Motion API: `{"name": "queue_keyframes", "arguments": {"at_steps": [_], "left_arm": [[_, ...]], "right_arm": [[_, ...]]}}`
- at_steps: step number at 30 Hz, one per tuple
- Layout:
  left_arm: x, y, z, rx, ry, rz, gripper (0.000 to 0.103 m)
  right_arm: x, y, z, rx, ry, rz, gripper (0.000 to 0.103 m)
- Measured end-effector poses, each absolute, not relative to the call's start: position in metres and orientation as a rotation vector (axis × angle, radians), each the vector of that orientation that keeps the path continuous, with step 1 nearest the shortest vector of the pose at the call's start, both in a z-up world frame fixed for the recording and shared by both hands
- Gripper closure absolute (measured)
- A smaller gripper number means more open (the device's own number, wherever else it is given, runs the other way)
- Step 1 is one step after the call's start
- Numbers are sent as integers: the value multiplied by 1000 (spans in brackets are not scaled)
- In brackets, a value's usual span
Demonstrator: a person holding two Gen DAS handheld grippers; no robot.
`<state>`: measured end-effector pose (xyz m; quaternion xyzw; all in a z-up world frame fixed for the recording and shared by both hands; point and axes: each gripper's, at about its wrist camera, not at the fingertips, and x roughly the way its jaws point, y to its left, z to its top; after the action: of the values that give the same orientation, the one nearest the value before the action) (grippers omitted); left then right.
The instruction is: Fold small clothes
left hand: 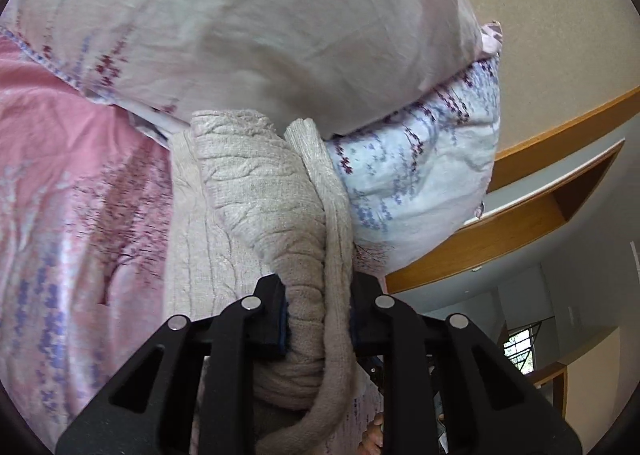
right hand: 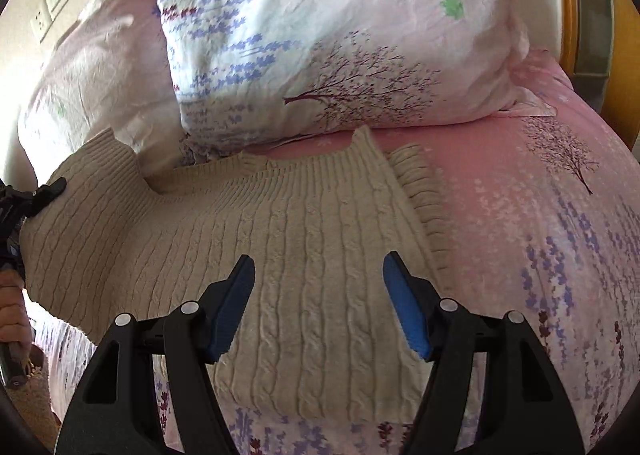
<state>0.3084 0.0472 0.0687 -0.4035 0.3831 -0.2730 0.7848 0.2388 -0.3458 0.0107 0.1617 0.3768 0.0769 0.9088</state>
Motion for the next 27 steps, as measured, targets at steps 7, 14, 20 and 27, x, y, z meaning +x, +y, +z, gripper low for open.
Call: {"name": "queue_keyframes", "arguments": {"at_steps": [7,14,20,27], "left_arm": [[319,-62,70,-810,867,-742,83],[317,-174,33,-659,1034,-800,83],[311,-212,16,-606,1083,-853,58],[290,-163,63,-527,935,-896,38]], "right_arm": [[227,-407,11,460,728,132,35],[214,-448,-1,576,726,107,35],[212,-475,-17,711,744,123,35],[226,-484,-27,871,775,267,35]]}}
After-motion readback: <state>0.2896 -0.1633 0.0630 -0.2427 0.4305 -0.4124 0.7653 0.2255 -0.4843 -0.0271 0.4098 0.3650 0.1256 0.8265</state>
